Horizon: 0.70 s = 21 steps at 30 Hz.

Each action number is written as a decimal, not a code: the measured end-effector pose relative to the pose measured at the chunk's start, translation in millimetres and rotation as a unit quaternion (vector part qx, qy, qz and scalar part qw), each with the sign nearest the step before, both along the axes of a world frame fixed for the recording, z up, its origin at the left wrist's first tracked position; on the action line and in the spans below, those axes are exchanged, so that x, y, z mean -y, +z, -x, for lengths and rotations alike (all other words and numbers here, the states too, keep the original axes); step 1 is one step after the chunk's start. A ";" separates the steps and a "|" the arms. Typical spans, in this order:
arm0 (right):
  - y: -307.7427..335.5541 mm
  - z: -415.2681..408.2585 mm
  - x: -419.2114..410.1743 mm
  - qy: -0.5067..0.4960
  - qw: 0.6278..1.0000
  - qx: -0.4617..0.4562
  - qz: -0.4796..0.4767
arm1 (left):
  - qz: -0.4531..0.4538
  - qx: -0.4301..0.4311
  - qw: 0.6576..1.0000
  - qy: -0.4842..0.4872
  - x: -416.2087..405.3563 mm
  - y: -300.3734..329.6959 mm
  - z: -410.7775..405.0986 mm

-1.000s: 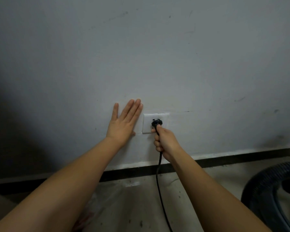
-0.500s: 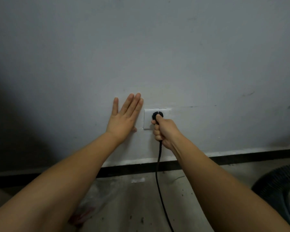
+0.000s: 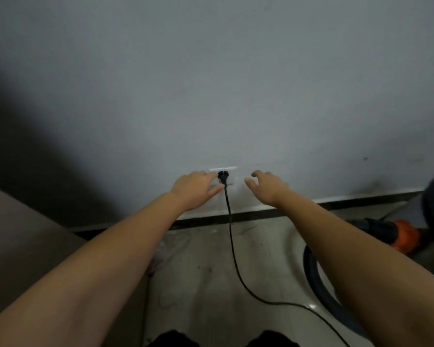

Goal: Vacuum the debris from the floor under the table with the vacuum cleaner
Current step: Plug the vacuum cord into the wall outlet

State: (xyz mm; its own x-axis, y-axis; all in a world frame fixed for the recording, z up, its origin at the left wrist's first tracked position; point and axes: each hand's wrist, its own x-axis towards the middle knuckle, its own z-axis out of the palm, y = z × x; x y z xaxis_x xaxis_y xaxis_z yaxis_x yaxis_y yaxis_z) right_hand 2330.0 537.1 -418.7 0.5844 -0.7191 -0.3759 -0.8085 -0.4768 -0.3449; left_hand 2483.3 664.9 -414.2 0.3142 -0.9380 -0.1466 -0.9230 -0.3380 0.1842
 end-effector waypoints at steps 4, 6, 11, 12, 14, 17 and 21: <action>101.6 31.6 -21.4 0.073 0.994 -0.064 0.053 | 0.008 -0.078 0.997 0.004 -7.3 98.3 30.0; 154.2 47.8 -33.2 0.088 0.992 -0.071 0.059 | 0.011 -0.116 0.993 0.008 -12.0 147.7 42.4; 276.3 93.3 -55.1 0.073 0.994 -0.076 0.034 | 0.000 -0.173 0.985 0.015 -14.2 268.9 73.5; 296.3 100.6 -57.9 0.067 0.995 -0.074 0.027 | -0.002 -0.170 0.985 0.010 -13.2 289.6 81.3; 330.3 113.8 -61.5 0.056 0.996 -0.071 0.019 | -0.008 -0.170 0.985 -0.001 -10.1 323.0 98.2; 367.6 136.7 -58.3 0.045 0.997 -0.069 0.001 | -0.006 -0.157 0.987 -0.018 -4.1 356.8 124.7; 395.6 189.3 -43.3 0.041 0.996 -0.077 -0.012 | 0.007 -0.132 0.991 -0.032 7.8 377.5 168.3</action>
